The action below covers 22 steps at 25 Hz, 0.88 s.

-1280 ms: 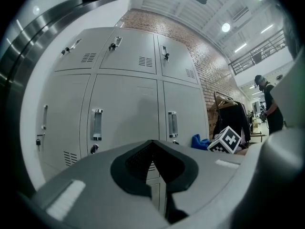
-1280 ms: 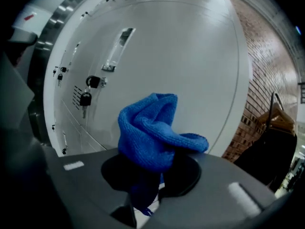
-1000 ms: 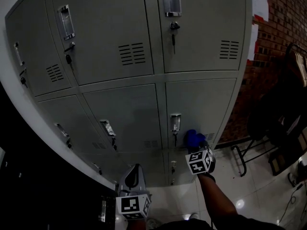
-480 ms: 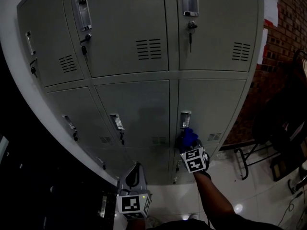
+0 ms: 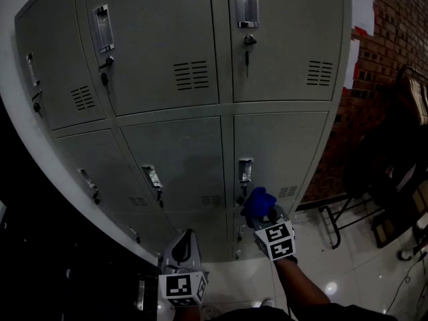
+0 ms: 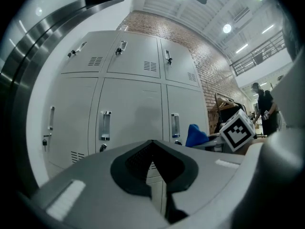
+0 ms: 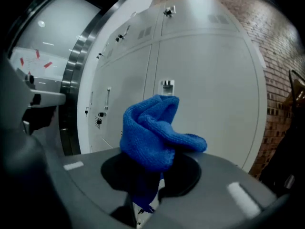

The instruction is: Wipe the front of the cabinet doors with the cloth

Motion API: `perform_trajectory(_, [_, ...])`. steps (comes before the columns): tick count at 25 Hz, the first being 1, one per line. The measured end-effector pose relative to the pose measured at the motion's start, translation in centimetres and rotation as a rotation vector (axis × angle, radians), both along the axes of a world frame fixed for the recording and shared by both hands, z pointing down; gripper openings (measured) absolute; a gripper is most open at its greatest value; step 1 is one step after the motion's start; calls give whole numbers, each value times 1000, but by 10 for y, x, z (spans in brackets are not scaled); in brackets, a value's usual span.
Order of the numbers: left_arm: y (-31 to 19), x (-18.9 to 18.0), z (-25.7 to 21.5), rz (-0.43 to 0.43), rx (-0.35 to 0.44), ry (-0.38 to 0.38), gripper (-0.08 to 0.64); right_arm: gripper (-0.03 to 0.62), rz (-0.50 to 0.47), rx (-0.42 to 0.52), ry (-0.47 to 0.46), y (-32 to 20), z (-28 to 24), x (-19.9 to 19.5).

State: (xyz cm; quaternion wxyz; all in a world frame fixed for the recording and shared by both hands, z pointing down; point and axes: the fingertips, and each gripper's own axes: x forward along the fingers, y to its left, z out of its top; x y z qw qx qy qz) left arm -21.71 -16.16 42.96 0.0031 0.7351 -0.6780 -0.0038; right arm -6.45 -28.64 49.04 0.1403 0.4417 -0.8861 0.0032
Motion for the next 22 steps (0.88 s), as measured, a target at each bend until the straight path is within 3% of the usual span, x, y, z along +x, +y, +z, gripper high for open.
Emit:
perform_trajectory(5, [-7,15,5,42,-2,-3,17,91,16,143,7,38,-36,14])
perform_trajectory(12, [-16,39,3,103,0,-6,17,91,95,247,-97,67,-60,38])
perform_trajectory(22, [-22,50,1,135,11,-15,17,88,122,270,-94,67,-64,51])
